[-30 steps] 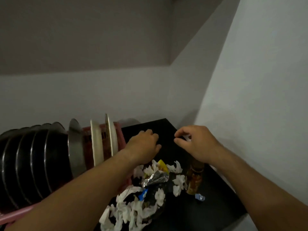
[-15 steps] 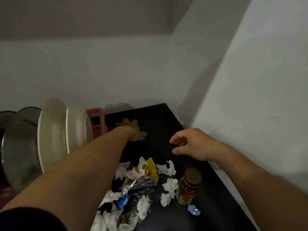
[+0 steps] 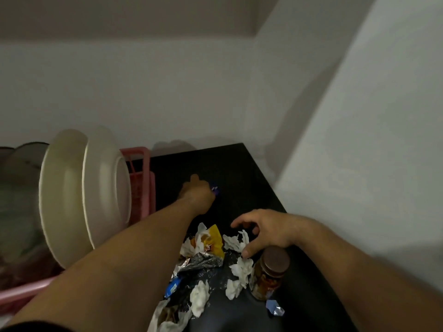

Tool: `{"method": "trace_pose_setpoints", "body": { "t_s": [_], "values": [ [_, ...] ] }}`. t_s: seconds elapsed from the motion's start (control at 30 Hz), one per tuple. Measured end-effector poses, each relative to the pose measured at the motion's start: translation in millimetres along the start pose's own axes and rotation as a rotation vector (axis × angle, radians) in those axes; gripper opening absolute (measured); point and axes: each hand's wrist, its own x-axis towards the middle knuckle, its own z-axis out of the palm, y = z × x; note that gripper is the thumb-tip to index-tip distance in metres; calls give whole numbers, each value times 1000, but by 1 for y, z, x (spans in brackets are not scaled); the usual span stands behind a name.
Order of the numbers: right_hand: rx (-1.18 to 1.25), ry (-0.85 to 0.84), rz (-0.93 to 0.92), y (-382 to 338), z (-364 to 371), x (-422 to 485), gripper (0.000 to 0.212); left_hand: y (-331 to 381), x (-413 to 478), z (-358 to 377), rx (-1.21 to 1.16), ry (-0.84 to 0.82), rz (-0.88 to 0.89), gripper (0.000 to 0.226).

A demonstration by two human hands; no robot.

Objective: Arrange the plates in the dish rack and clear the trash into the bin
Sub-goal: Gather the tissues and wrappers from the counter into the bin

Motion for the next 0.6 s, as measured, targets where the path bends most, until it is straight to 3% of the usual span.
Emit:
{"method": "trace_pose_setpoints", "body": {
  "t_s": [0.07, 0.13, 0.27, 0.4, 0.5, 0.6],
  "values": [
    [-26, -15, -32, 2, 5, 6, 75, 5, -9, -11, -240, 143, 40, 31],
    [-97, -20, -83, 4, 11, 14, 71, 10, -19, -23, -395, 231, 84, 36],
    [-175, -15, -100, 10, 19, 29, 53, 15, -32, -37, -244, 298, 212, 39],
    [-154, 27, -111, 14, 22, 33, 35, 5, -45, -34, -273, 268, 255, 18],
    [-99, 134, -117, 13, 20, 30, 25, -5, -51, -28, -165, 187, 246, 44],
    [-3, 296, -100, 11, 17, 27, 21, -13, -58, -26, -107, 151, 232, 41]
  ]
}}
